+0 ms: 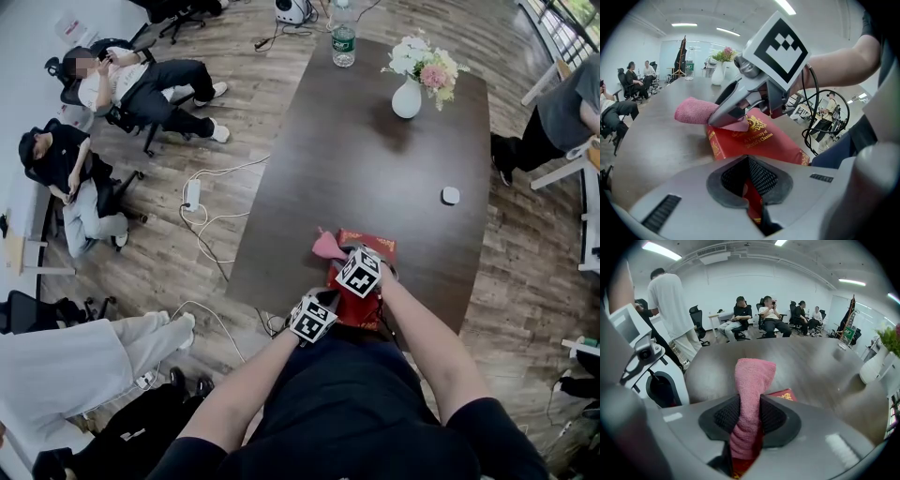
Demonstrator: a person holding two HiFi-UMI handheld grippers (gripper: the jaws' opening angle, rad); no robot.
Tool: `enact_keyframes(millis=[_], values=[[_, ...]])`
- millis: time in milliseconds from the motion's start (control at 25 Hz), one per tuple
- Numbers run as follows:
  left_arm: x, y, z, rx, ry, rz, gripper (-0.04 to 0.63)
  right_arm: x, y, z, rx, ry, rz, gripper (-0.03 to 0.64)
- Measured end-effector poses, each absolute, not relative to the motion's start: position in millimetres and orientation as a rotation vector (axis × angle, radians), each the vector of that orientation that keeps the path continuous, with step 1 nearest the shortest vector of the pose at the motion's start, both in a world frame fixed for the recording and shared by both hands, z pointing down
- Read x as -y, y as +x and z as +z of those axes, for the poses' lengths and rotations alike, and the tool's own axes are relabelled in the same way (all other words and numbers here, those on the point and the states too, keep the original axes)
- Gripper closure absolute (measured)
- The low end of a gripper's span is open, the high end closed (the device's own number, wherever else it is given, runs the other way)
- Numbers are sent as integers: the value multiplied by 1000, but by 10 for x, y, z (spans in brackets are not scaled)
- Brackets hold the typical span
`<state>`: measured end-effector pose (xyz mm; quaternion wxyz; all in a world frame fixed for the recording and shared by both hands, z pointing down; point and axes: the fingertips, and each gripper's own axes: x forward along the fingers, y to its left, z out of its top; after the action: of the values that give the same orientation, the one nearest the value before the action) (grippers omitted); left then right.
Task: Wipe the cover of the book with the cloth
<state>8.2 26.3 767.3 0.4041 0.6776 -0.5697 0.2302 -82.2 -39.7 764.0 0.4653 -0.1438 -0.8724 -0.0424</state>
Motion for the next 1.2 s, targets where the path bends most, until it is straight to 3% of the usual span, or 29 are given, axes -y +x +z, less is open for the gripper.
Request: enact_keyframes(millis=[1200], values=[[-204,57,7673,1467,1715,599,600,613,-505,7665,2106,-340,-116,495]])
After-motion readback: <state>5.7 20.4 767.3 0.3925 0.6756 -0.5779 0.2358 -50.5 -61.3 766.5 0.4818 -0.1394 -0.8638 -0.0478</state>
